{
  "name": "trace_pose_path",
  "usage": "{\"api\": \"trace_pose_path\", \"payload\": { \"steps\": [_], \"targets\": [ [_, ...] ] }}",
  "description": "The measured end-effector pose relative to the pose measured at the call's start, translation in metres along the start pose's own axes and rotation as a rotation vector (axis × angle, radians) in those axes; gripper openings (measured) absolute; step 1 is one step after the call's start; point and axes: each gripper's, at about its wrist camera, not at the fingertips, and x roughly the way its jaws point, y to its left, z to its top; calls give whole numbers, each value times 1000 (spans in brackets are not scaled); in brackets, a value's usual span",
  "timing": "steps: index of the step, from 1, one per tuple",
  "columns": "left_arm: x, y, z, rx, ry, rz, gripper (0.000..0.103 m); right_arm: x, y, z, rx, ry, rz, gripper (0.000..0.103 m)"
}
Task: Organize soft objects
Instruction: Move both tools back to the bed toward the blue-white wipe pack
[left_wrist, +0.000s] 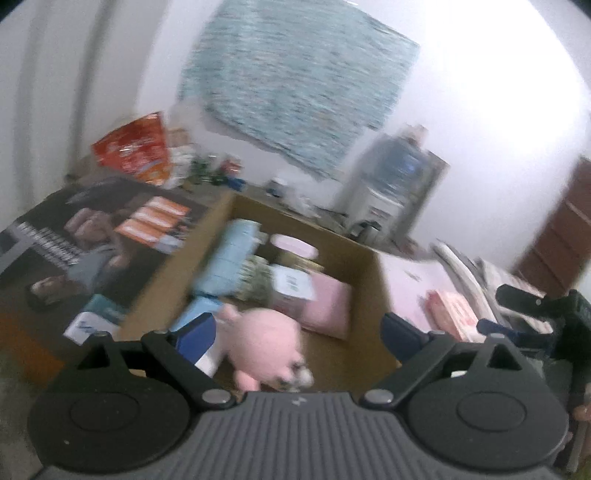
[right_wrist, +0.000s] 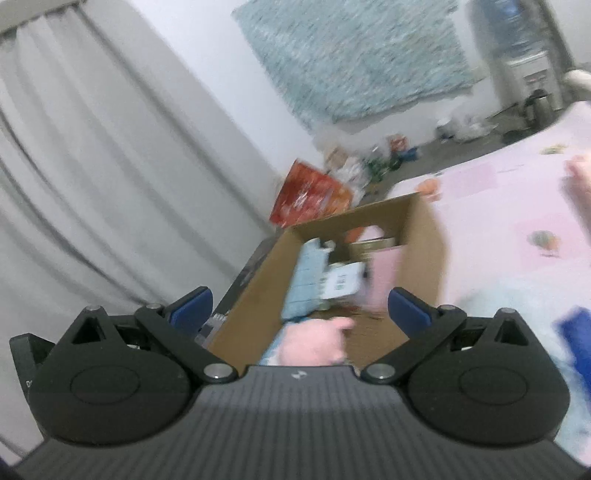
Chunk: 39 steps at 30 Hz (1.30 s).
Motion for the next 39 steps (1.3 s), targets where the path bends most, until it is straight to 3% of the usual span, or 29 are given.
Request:
{"api": "trace_pose_path", "payload": {
  "steps": [8,13,21,26,32,35,39],
  "targets": [
    [21,-88,-39,251,102,-154,97,-104,-79,-27,44,-103,-246,102],
    [47,-144,-69,355,182,-239,98,-130,-132,-52,139,-123,-318,102],
    [90,-209,-103,483,230,-286,94,-91,-186,-69,155,-32,-368,102],
    [123,-225,-111,477,299,-251,72,-53,-197,-54,68,63,-383,102],
    [136,-229,-111,496,311,-207,67,-14,-211,-46,-31,166,-402,100],
    [139,-229,-111,498,318,-198,65,-2,-220,-49,-53,212,-455,83],
    [140,-229,-111,493,325,-194,65,-8,-233,-54,-1,204,-436,77]
  ]
}}
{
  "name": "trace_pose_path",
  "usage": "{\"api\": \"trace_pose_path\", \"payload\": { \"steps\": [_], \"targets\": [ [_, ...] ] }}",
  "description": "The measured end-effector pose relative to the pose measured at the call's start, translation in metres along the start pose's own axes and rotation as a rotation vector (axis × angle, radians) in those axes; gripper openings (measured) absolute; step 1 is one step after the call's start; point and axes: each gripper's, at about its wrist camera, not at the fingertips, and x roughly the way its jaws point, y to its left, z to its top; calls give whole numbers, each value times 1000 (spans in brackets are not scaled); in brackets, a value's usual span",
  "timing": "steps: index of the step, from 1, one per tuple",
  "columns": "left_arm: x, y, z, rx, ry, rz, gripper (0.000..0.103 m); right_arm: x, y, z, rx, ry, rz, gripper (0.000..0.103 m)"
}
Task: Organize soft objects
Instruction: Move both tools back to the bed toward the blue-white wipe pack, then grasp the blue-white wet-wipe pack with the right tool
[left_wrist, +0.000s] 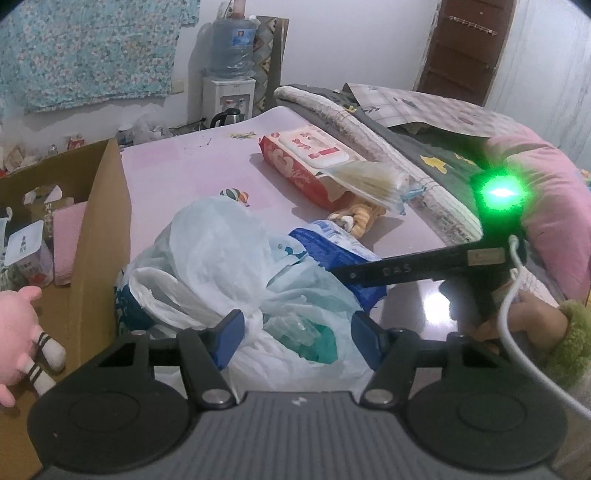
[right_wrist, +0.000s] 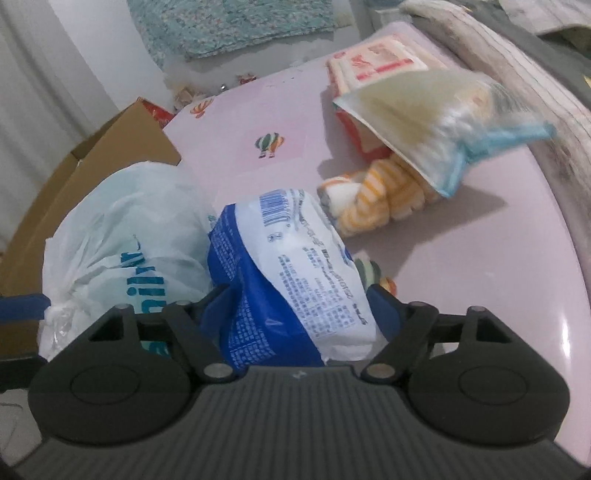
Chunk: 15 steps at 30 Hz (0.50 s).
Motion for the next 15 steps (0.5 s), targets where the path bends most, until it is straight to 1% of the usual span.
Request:
{"api": "trace_pose_path", "payload": {
  "steps": [6,9,13,15],
  "targets": [
    [0,2,0,-8,0,-3,65,-20,-11,-15,20,5,-35,75],
    [1,2,-1,-10,-1,-4,65,-35,-16,-30,40,6,-47,75],
    [-1,1,-3,-5,-13,-2,65,-61,-20,-60,99,-1,-41,74],
    [-3,-1,-4,3,-25,6,68,-72,-20,-76,126,-7,-38,74]
  ]
}}
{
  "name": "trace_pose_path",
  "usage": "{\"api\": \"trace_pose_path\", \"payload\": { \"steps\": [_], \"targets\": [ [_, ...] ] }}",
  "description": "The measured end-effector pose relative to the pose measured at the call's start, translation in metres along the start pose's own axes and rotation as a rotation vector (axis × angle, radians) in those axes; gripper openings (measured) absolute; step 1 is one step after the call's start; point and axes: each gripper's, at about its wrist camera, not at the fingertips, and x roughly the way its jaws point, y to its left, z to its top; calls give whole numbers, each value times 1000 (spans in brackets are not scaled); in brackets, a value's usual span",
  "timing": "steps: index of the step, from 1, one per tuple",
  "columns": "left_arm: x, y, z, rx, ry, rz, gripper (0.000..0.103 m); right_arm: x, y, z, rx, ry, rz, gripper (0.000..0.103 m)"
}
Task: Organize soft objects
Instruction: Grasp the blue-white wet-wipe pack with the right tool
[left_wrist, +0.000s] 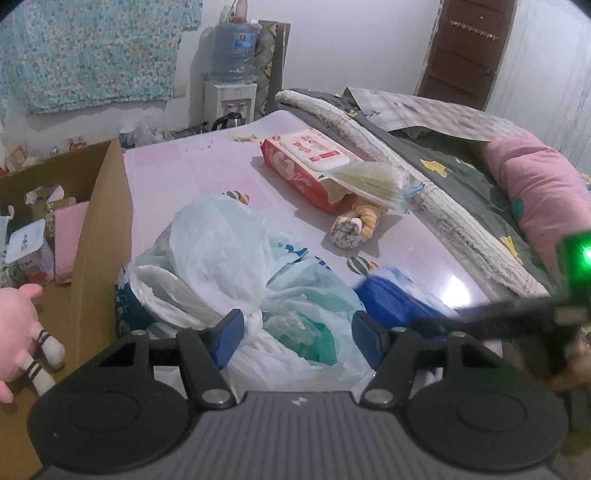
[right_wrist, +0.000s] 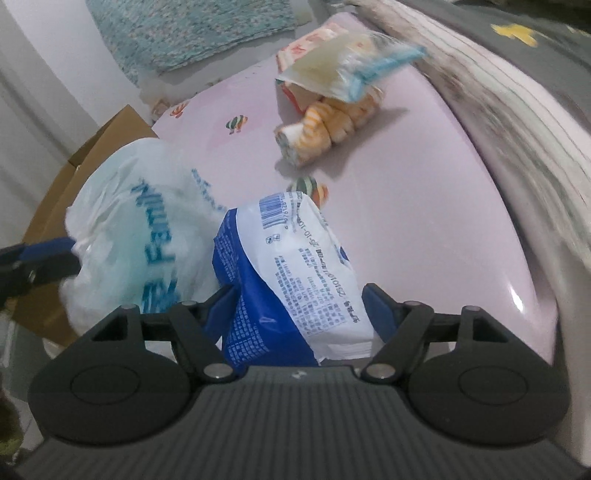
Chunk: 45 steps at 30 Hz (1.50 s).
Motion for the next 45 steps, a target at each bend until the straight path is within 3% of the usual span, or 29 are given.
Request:
{"api": "trace_pose_path", "payload": {
  "steps": [6,11,17,21,29,35,40,45],
  "targets": [
    [-19,-15,-5,56,-66,21,70,-26,-7,-37,111,-25,34,74],
    [-38,-27,-11,64,-100,-66,73,-37,-9,-57,189,-46,95,75],
    [-22,-48,-24,32,29,-278,75,-64,-19,-68,256,-123,169,75],
    [0,-69,-30,51,134,-343,82,-78,-31,-68,301,-187,190,75],
    [52,-99,-26,19,237,-263,92,-85,-52,-73,370,-240,242,75],
    [82,-122,-20,30,274,-202,93,-84,-65,-77,401,-247,261,75],
    [93,-139,-19,89,253,-104,95,-82,-75,-80,432,-251,268,76],
    [101,-142,-19,91,256,-51,94,-82,-81,-83,454,-256,272,76]
  ]
}}
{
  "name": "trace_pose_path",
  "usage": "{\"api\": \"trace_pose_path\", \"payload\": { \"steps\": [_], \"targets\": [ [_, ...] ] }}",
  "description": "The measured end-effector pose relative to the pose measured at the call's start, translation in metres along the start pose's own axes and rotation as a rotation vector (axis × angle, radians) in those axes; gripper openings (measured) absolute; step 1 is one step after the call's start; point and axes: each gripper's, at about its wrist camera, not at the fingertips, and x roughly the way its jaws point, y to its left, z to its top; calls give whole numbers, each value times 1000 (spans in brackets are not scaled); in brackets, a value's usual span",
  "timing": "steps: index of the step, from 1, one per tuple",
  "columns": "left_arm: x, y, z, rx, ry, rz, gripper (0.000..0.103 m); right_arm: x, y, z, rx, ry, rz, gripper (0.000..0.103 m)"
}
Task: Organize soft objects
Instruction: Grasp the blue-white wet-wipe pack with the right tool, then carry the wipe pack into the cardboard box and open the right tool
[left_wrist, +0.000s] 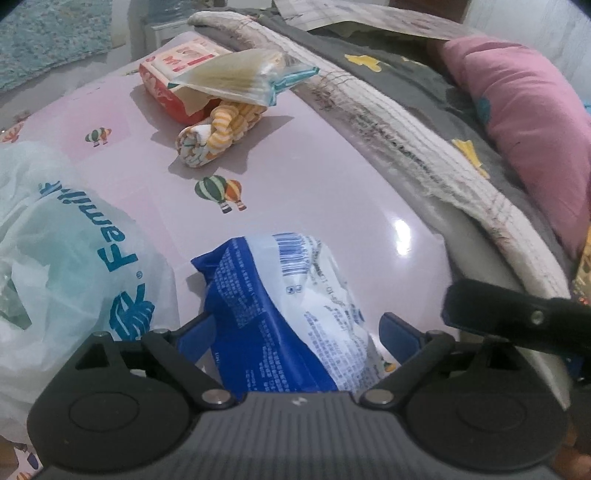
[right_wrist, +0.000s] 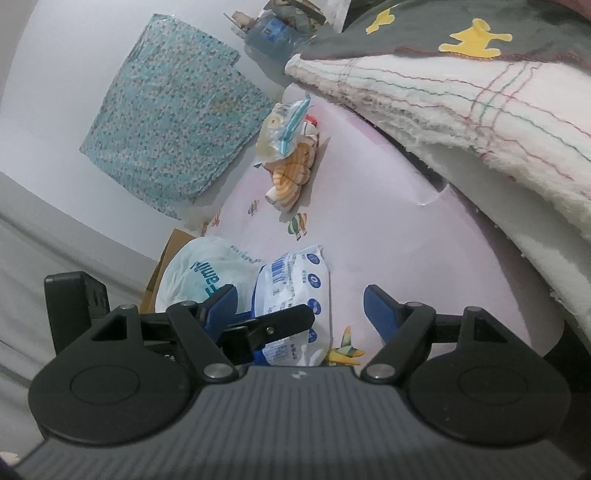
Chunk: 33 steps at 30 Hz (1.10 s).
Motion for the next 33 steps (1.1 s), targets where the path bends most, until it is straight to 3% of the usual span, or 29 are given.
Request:
{"api": "trace_pose_path", "payload": {
  "steps": [9,20,27,33],
  "targets": [
    [-5,4,-6,1,-26,-3,80,5,-10,-5,55,3,12,77],
    [-30,12,-20,-24,-43,-125,58,28,-8,-13,125,49,47,78],
    [-46,18,-30,-42,-48,-198,55,39,2,-18,154,88,111,77],
    [-74,29,-36,-47,-97,-212,54,33,27,-20,103,98,149,77]
  ]
}}
